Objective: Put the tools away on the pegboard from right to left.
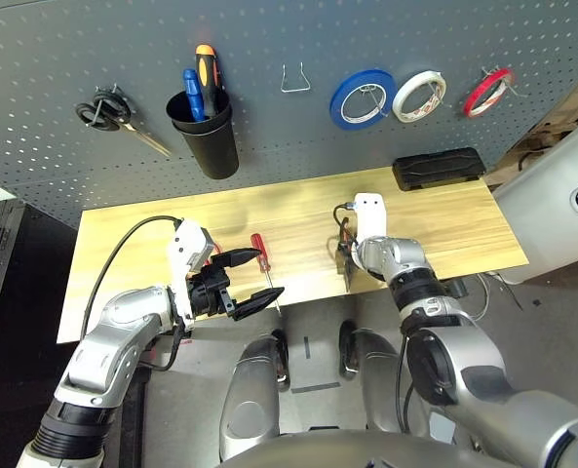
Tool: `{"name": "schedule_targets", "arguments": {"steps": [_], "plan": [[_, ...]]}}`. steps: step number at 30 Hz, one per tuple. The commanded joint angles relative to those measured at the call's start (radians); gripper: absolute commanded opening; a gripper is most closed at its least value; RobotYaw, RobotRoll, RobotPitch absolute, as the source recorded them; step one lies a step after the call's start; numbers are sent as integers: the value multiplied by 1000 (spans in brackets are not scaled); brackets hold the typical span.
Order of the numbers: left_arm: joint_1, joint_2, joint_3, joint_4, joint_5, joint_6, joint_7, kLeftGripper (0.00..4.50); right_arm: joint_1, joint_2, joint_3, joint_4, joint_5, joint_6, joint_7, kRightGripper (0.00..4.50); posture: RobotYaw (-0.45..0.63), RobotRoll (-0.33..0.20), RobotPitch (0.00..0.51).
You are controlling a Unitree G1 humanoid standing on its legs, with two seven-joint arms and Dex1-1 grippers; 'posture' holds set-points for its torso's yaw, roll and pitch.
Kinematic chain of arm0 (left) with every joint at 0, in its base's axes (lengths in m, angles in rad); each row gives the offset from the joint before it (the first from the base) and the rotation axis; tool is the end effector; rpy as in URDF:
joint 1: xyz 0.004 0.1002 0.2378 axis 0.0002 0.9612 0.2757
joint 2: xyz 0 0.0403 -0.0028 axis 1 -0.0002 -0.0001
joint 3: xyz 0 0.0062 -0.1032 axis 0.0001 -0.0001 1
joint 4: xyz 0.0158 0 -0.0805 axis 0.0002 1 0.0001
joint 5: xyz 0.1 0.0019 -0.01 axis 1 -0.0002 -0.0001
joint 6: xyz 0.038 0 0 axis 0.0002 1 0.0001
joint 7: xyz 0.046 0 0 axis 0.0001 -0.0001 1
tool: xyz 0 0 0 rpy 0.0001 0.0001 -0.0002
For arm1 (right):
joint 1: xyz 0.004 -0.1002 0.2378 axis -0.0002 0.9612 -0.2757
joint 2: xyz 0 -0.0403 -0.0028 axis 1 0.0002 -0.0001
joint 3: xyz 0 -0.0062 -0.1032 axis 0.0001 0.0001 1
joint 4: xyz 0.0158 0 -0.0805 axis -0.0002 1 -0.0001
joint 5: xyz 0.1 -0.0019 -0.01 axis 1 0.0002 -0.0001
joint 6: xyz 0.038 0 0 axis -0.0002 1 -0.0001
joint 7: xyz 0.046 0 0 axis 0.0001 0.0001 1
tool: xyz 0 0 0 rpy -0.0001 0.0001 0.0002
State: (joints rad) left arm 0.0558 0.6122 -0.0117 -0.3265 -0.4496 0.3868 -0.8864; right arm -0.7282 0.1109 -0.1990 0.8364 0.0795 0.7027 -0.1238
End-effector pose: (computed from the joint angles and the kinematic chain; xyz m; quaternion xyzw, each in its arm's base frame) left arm 0.1900 0.2282 0.1010 0.0482 0.1133 -0.4837 0.8665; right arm 0.3032 -0.0868 0.0419 0.0565 0.4226 0.0308 0.9040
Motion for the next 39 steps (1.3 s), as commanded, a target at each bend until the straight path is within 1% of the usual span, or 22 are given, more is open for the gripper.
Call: {"name": "schedule_targets", "arguments": {"steps": [1,2,3,5,9,12,15,19,23,26,32,35,39], "plan": [[2,-8,8,6,3,-13,10,4500,35,-18,67,-42,-20,-17,57,2280,50,0,240],[-1,-12,9,13,5,-20,12,4500,47,-28,90,-71,-27,-19,78,2280,53,0,230],[-6,-18,13,16,-1,-30,7,4500,72,-41,115,-149,-24,14,111,2280,58,0,218],[-18,-27,20,25,-10,-42,3,4500,114,-61,145,-272,-5,71,165,2280,59,0,213],[-37,-34,41,27,-17,-53,7,4500,219,-148,221,-579,35,181,305,2280,59,0,198],[-47,-41,63,18,-31,-53,14,4500,257,-200,246,-706,66,205,383,2280,56,0,169],[-57,-46,100,5,-45,-59,33,4500,264,-252,254,-794,94,204,447,2280,61,0,148],[-68,-42,156,-2,-54,-75,56,4500,250,-306,258,-862,128,156,530,2280,63,0,118],[-84,-43,222,13,-54,-111,78,4500,232,-344,246,-917,174,125,604,2280,66,0,104],[-116,-50,267,44,-59,-142,95,4500,222,-370,239,-945,217,96,671,2280,67,0,95],[-137,-33,290,52,-71,-139,89,4500,191,-400,242,-954,233,-1,723,2280,69,0,87],[-129,-26,289,45,-78,-136,83,4500,152,-390,237,-942,219,-91,714,2280,71,0,76],[-106,-19,282,36,-75,-127,80,4500,109,-349,210,-905,226,-199,687,2280,74,0,70]]}}
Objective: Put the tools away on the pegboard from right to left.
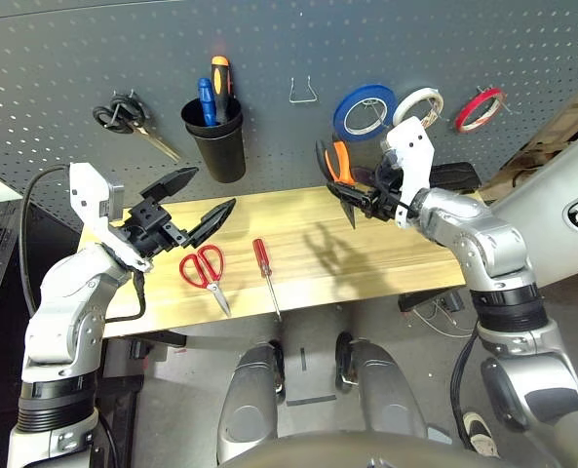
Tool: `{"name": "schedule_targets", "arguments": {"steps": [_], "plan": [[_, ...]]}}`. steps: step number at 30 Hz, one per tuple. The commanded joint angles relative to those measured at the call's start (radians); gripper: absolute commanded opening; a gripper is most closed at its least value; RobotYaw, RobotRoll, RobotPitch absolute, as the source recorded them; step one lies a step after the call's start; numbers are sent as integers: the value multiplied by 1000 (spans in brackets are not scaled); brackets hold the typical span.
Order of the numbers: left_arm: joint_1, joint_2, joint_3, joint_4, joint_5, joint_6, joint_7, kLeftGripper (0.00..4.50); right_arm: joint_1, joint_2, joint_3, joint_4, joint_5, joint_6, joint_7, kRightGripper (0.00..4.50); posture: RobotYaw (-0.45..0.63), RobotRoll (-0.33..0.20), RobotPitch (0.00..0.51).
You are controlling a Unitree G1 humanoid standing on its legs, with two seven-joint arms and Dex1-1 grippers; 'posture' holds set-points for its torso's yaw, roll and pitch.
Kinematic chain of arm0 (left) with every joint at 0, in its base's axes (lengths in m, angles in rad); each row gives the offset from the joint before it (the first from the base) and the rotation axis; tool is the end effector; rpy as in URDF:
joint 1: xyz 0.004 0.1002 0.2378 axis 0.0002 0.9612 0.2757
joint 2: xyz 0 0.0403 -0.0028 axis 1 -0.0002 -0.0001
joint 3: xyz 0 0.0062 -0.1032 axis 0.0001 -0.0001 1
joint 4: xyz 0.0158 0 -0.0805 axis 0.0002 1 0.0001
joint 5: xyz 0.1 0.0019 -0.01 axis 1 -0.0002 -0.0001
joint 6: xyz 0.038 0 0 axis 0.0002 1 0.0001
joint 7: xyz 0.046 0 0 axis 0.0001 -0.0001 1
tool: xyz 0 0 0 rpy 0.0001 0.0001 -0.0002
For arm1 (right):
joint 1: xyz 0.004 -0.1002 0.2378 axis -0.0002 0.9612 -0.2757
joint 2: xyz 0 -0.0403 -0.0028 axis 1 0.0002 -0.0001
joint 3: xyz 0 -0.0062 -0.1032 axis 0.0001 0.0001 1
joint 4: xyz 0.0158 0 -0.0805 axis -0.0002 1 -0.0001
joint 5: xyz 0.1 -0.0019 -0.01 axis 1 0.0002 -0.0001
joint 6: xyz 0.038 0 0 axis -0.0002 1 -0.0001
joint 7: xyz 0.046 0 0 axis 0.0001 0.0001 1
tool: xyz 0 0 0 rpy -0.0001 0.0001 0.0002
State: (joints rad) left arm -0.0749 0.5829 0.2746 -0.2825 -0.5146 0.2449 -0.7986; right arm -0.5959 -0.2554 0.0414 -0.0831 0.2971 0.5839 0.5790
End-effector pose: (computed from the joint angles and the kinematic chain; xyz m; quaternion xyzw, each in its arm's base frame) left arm 0.2044 0.2668 0.1533 0.0819 -0.0792 -0.3488 0.9302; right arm 0.2862 -0.1444 0.1771 -0.0268 -0.0215 0.3947 0.9182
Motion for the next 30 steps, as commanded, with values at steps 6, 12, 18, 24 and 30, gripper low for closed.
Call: {"name": "schedule_targets", "arguments": {"steps": [6,12,18,24,30], "plan": [[32,12,-5,-16,-17,30,-4,4500,-111,61,-47,116,-27,-252,-64,2280,79,0,69],[17,3,5,-26,-25,41,23,4500,-227,96,-39,308,-58,-420,-70,2280,84,0,78],[13,-5,11,-50,-39,50,55,4500,-388,145,-38,585,-117,-681,-75,2280,108,0,83],[-4,-3,17,-49,-54,49,75,4500,-451,163,-49,727,-129,-812,-81,2280,119,0,82],[-25,-2,5,-39,-50,52,72,4500,-538,176,-58,913,-158,-955,-113,2280,118,0,90]]}}
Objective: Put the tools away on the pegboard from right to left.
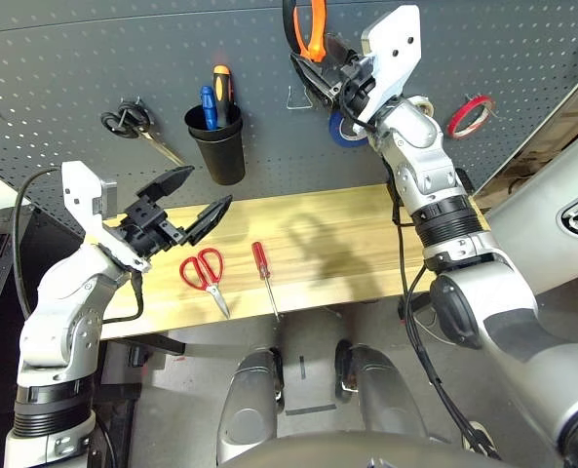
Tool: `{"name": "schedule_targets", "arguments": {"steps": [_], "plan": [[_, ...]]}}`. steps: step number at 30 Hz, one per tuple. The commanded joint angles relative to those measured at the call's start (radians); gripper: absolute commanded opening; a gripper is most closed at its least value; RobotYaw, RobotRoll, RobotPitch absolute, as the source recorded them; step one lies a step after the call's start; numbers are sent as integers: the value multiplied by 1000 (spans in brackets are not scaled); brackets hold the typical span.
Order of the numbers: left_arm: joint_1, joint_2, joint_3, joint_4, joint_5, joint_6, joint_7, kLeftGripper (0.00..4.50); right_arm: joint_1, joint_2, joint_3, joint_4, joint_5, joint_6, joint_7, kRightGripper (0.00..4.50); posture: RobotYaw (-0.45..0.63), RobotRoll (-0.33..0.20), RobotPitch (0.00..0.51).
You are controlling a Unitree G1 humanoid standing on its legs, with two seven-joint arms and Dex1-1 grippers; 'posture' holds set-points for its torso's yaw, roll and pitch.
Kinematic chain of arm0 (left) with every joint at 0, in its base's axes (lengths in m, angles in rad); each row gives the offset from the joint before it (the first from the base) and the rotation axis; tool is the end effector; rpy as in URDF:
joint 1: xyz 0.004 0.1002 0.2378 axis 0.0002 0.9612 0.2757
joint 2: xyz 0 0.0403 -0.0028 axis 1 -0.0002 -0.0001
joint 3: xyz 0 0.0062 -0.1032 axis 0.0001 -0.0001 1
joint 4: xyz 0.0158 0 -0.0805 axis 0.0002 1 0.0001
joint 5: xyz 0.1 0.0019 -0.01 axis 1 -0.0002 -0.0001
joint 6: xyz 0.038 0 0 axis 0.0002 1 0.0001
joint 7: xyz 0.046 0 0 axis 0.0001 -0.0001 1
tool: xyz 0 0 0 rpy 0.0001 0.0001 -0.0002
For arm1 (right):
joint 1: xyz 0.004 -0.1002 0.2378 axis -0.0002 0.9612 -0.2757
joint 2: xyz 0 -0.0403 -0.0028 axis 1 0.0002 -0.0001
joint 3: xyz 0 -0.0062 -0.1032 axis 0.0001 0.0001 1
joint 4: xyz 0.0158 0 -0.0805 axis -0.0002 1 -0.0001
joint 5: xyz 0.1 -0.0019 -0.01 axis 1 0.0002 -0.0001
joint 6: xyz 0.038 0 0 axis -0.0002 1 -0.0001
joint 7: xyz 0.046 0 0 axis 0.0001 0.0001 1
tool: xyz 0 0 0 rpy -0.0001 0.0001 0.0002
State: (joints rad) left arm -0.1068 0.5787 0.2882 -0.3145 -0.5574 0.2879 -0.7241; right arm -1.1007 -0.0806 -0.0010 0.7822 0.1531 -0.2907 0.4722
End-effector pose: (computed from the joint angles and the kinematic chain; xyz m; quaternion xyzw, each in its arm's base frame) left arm 0.2065 0.2630 0.1629 0.0639 -0.0999 -0.3262 0.9378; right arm 0.3556 -0.0913 0.2211 -0.0525 -0.2733 0.3313 0.9015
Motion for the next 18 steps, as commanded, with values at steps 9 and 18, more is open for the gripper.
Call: {"name": "schedule_targets", "arguments": {"steps": [9,18], "plan": [[8,3,-10,-5,-6,10,-5,4500,-86,16,-12,201,-52,-196,-17,2280,120,0,101],[31,10,-4,-41,-18,31,-5,4500,-95,32,-9,282,-104,-273,-33,2280,130,0,123]]}}
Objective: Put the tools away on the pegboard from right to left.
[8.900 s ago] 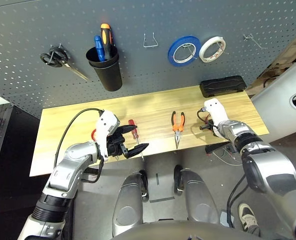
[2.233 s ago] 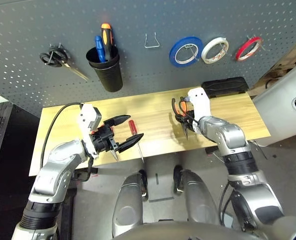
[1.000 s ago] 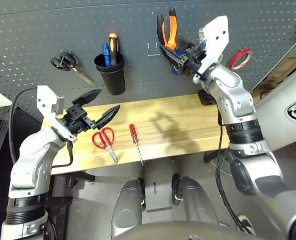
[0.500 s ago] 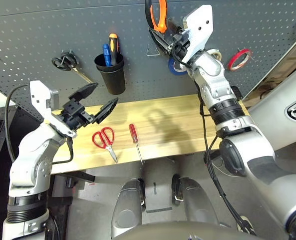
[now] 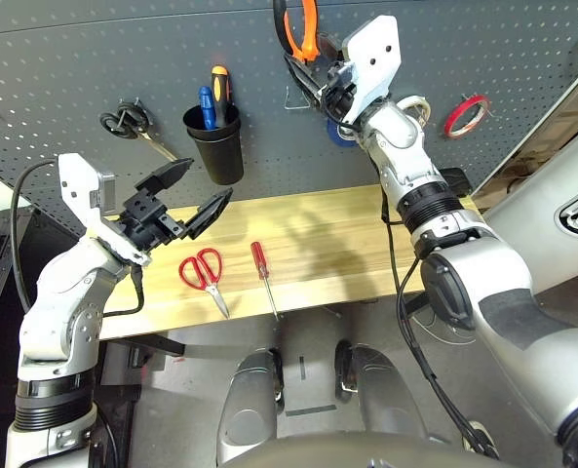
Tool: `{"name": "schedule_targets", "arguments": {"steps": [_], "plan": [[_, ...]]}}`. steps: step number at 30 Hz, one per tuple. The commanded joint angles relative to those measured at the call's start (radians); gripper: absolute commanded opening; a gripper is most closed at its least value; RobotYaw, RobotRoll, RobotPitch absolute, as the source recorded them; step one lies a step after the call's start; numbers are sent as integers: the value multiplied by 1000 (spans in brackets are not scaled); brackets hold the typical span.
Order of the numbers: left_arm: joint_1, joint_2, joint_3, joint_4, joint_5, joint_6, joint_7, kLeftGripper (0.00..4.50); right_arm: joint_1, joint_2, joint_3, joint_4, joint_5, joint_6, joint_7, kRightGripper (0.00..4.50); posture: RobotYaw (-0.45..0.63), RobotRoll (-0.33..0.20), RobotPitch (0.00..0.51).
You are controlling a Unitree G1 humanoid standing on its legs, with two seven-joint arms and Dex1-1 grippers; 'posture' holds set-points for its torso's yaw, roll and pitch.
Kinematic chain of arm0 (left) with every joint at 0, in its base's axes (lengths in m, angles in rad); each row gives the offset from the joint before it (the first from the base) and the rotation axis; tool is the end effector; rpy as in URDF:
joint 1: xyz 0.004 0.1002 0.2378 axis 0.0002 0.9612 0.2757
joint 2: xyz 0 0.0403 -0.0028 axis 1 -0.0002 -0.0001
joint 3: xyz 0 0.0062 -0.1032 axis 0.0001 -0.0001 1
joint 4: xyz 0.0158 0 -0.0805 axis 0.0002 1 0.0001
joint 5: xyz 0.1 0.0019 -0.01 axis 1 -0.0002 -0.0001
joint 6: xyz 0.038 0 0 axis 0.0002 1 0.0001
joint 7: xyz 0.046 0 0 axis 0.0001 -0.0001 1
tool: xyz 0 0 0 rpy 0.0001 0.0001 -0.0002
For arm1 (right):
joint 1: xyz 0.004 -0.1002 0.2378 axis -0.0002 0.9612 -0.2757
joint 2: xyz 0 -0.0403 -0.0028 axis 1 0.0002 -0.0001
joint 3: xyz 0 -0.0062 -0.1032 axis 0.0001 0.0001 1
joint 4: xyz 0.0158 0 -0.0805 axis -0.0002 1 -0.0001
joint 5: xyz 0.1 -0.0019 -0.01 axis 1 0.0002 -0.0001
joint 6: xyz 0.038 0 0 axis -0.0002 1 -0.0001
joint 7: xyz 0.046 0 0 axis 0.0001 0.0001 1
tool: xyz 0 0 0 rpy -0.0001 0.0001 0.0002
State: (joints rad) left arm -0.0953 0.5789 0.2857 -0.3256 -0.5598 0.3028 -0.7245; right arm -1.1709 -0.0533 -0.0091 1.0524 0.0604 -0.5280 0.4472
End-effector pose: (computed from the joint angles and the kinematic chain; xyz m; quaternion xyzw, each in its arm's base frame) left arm 0.2049 0.2621 0.1613 0.0611 -0.0913 -0.3293 0.9378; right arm 0.3614 -0.0823 0.2057 -0.0902 -0.2852 0.3251 0.8971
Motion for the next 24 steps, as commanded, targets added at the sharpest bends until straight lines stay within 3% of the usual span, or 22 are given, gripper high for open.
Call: {"name": "schedule_targets", "arguments": {"steps": [1,11,24], "plan": [[22,12,1,-34,-17,19,-5,4500,-26,5,-2,16,-14,-40,-9,2280,130,0,125],[32,22,-5,-90,-41,60,10,4500,-47,0,-18,2,-8,-62,-4,2280,127,0,197],[21,37,-11,-131,-63,124,22,4500,-53,-8,-26,48,-13,-70,-44,2280,141,0,232]]}}
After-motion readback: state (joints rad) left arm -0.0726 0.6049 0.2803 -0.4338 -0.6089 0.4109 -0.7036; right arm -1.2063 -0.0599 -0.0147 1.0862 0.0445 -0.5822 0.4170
